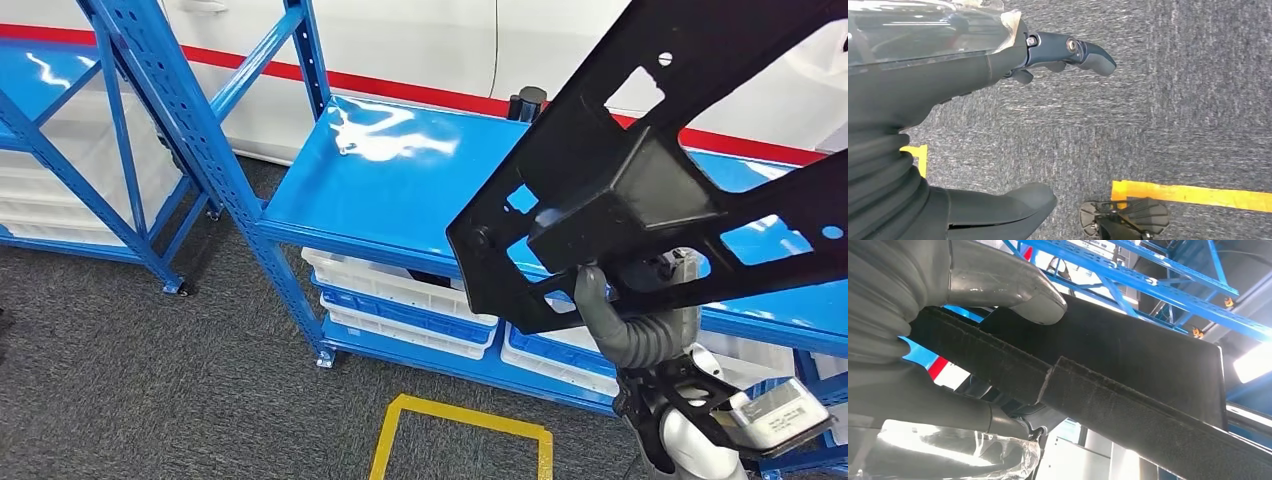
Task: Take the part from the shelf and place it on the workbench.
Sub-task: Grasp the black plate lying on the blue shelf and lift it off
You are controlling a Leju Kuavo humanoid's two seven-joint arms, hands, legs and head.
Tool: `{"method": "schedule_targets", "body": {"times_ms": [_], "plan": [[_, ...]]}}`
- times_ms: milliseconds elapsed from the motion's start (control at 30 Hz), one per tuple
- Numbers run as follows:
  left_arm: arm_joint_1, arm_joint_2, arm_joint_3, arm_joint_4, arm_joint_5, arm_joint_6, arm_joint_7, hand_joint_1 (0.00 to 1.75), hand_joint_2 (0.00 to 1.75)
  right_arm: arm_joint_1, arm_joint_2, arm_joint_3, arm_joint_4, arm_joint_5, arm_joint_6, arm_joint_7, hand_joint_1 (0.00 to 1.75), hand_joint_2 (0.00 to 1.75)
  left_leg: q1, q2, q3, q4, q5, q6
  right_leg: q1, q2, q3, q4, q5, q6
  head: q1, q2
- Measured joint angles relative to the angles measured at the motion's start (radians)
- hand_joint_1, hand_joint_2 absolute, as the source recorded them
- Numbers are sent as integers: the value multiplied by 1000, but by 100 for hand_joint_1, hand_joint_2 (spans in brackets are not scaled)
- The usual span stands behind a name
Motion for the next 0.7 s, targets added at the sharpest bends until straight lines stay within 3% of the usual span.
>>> {"method": "schedule_targets", "body": {"times_ms": [67,133,167,233,267,300,333,367,433,500,533,600,633,700], "plan": [[1,-1,0,0,1,1,6,0,175,15,2,1,0,-13,10,2,175,175,0,1,-3,-4,19,-11,5,1,3,-24,2,-12,-2,0],[3,0,1,0,2,3,9,0,175,27,5,3,0,-29,29,3,175,175,3,-2,-16,10,-2,-23,-5,-1,-13,-24,20,-26,-2,0],[4,0,2,0,3,5,9,0,175,31,8,4,0,-35,37,3,175,175,6,-2,-29,39,-40,-29,-11,-3,-23,-25,31,-35,-5,0],[5,-1,3,0,3,6,8,0,175,36,14,6,0,-42,48,4,175,175,14,-2,-61,151,-147,-41,-13,-6,-46,-25,54,-47,-9,0],[5,-1,3,0,3,6,8,0,175,38,16,6,0,-44,51,4,175,175,18,-2,-73,215,-185,-47,-13,-7,-58,-24,65,-48,-11,0],[4,-1,4,0,3,6,7,0,175,41,17,7,1,-46,54,4,175,175,22,-1,-77,267,-197,-53,-12,-8,-70,-22,76,-47,-10,0],[4,-1,4,0,3,6,7,0,175,43,18,7,1,-47,56,4,175,175,27,-1,-68,293,-185,-58,-13,-8,-84,-19,87,-44,-11,0],[4,-1,4,0,3,6,6,0,175,46,19,8,1,-48,56,4,175,175,32,0,-40,282,-158,-62,-14,-9,-99,-15,96,-39,-11,0],[2,-1,4,-1,3,6,2,0,175,51,19,8,1,-48,56,4,175,175,41,1,61,173,-123,-68,-17,-9,-127,-1,109,-28,-12,0],[0,-1,4,-1,3,6,-1,0,175,53,19,7,1,-48,56,3,175,175,40,-3,146,52,-140,-66,-15,-11,-145,12,120,-14,-12,0],[-1,-1,4,-1,3,6,-3,0,175,54,19,7,1,-47,56,2,175,175,36,-4,161,21,-153,-61,-15,-12,-153,15,126,-5,-12,0],[0,-1,4,-1,2,6,-5,0,175,60,19,6,2,-43,55,1,175,175,30,-3,150,7,-150,-40,-16,-14,-165,16,139,14,-11,0],[1,-1,4,-1,2,6,-5,0,175,64,19,6,3,-41,55,0,175,175,28,-1,140,4,-141,-26,-18,-13,-175,25,130,17,-10,0],[3,0,4,-1,3,6,-5,0,175,72,18,6,5,-38,54,-1,175,175,26,4,114,-1,-117,-3,-18,-10,-204,90,64,6,-7,0]]}}
